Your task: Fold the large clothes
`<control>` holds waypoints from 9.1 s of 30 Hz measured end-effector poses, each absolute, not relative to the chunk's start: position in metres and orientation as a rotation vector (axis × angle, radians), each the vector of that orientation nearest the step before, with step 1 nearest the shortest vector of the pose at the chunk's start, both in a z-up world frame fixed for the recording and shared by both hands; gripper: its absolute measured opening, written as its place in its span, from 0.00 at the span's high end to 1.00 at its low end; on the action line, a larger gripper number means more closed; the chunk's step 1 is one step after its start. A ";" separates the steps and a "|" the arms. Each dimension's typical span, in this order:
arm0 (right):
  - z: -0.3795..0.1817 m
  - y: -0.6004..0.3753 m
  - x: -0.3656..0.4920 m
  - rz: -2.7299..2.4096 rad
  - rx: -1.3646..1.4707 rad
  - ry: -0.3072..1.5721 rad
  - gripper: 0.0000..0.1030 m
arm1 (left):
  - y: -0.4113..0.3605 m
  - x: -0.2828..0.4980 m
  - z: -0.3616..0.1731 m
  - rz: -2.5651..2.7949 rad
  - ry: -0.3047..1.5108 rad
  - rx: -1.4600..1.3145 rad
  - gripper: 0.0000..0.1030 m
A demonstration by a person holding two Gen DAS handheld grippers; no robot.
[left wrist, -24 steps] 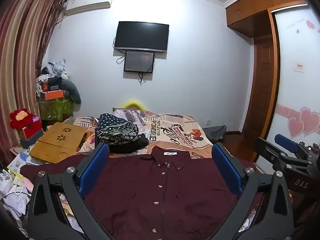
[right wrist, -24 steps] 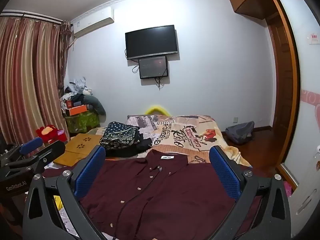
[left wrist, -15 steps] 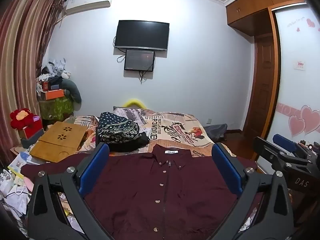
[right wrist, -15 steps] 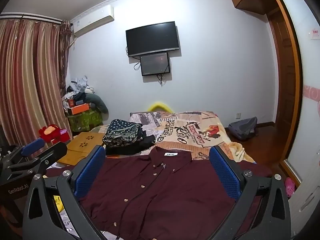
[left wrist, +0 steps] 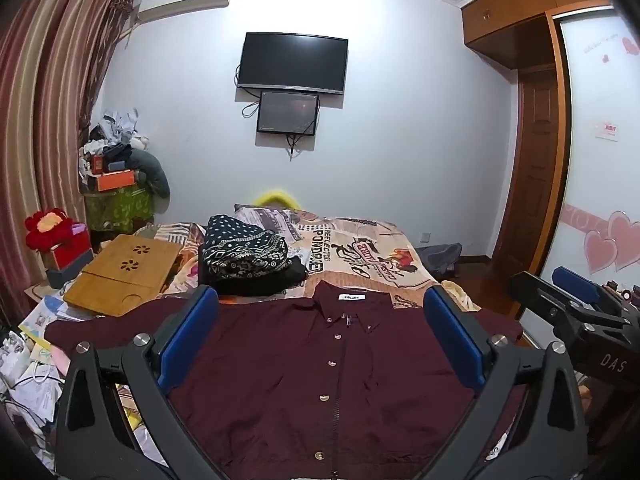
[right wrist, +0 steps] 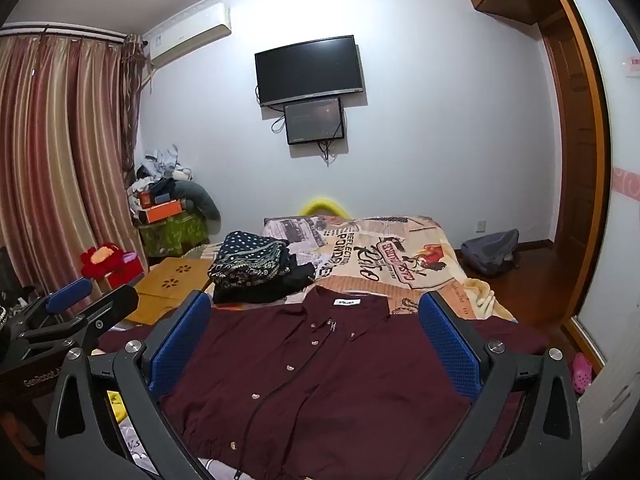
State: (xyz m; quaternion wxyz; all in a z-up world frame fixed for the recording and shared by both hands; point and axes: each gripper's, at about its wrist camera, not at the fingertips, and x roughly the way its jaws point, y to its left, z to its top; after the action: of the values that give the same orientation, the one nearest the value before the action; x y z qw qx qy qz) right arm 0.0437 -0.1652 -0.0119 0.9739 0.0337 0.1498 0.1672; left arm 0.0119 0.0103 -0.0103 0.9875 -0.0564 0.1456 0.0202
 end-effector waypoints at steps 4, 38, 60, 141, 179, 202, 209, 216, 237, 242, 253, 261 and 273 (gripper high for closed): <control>-0.012 -0.162 0.044 0.336 0.062 0.302 0.00 | 0.012 0.013 -0.011 0.038 0.296 -0.118 0.00; -0.009 -0.167 0.050 0.343 0.073 0.316 0.00 | 0.013 0.017 -0.016 0.037 0.306 -0.116 0.00; -0.015 -0.169 0.058 0.329 0.073 0.332 0.00 | 0.015 0.029 -0.021 0.039 0.332 -0.115 0.00; -0.107 -0.134 0.195 0.189 -0.178 0.733 0.00 | 0.262 0.224 -0.115 0.244 0.592 -0.421 0.92; -0.110 -0.130 0.180 0.197 -0.243 0.705 0.00 | 0.305 0.162 -0.262 0.263 0.924 -0.927 0.32; -0.101 -0.158 0.191 0.190 -0.181 0.699 0.00 | 0.288 0.231 -0.168 0.255 0.679 -0.745 0.97; -0.078 -0.184 0.188 0.187 -0.178 0.629 0.00 | 0.170 0.269 -0.041 0.026 0.526 -0.443 0.97; -0.062 -0.216 0.178 0.137 -0.188 0.573 0.00 | 0.028 0.291 -0.010 -0.229 0.545 -0.221 0.97; -0.090 -0.237 0.172 0.136 -0.240 0.689 0.00 | -0.104 0.279 -0.143 -0.480 1.010 0.141 0.61; -0.081 -0.214 0.181 0.200 -0.258 0.683 0.00 | -0.057 0.280 -0.112 -0.387 0.884 0.095 0.34; -0.091 -0.118 0.214 0.421 -0.420 0.728 0.00 | 0.088 0.277 -0.146 -0.052 0.942 0.037 0.33; -0.148 -0.071 0.254 0.464 -0.749 0.928 0.02 | 0.140 0.259 -0.199 0.030 1.052 0.024 0.33; -0.137 -0.118 0.272 0.326 -0.633 0.958 0.83 | 0.139 0.260 -0.260 0.039 1.173 0.035 0.33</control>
State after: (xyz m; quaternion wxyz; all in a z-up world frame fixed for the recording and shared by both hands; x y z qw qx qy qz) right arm 0.2722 -0.1180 -0.1375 0.8271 -0.2979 0.4512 0.1537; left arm 0.2605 0.1386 -0.2603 0.8327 0.0164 0.5532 0.0185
